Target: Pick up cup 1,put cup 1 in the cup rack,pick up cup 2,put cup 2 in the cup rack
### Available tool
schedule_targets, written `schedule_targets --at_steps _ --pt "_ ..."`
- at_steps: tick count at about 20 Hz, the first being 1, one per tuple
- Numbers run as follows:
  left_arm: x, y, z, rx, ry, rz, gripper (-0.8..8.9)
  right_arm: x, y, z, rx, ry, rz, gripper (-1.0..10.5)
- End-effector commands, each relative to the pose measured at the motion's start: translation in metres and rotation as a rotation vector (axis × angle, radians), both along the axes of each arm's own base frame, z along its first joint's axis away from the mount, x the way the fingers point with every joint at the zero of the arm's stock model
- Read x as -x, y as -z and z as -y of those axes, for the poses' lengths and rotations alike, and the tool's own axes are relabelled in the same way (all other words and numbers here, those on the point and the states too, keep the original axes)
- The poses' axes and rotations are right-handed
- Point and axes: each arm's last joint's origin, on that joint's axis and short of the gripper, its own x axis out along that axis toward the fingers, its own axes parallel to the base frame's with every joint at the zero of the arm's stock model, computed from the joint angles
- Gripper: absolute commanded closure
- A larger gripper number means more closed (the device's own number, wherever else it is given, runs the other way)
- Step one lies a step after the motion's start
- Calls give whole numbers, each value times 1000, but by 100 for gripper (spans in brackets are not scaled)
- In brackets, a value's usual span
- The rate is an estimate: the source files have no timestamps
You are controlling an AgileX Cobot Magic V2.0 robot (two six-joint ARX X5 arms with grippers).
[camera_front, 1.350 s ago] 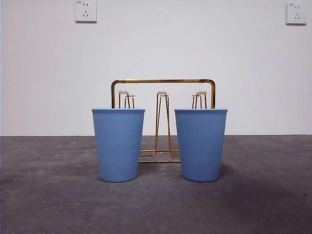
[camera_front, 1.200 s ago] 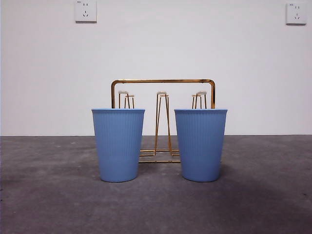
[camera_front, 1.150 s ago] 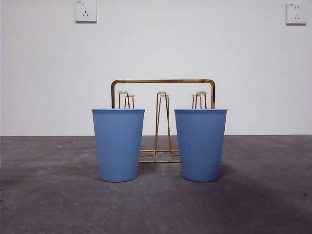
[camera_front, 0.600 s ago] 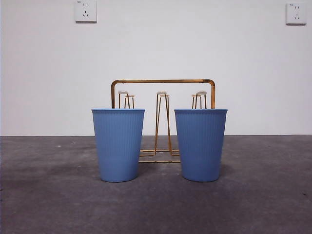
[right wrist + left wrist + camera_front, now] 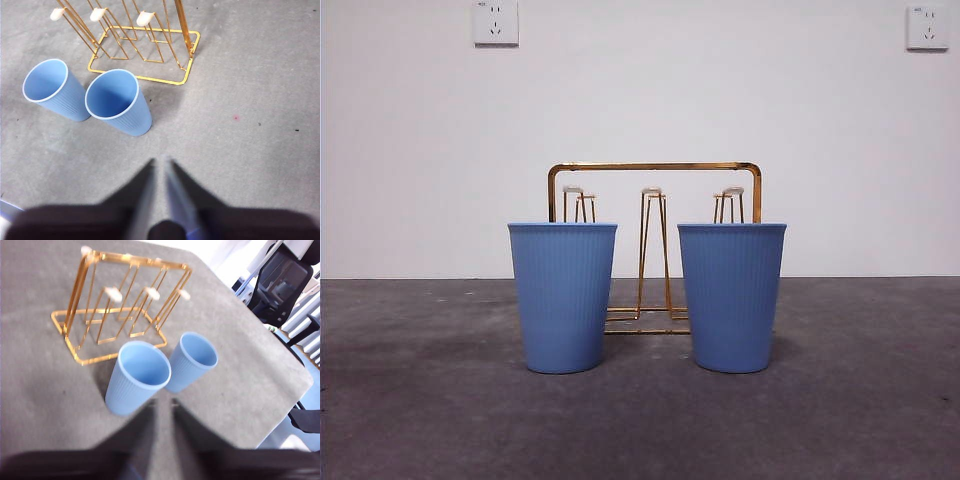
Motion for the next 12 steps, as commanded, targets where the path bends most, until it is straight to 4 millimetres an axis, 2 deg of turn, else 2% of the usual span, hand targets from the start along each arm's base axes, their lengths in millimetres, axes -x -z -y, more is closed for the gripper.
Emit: schedule_targets --at_steps 1,2,8,12 --pt "1 -11 0 -5 18 28 90 1 -2 -1 -21 -13 9 413" --pt "2 -17 1 -4 30 21 36 1 -3 -1 -42 -15 2 312" --pt "-5 -39 6 -39 97 38 37 -10 -3 -3 -121 -47 -20 318" --pt "-12 -41 16 -57 190 49 37 -36 2 -13 -172 -66 -81 322"
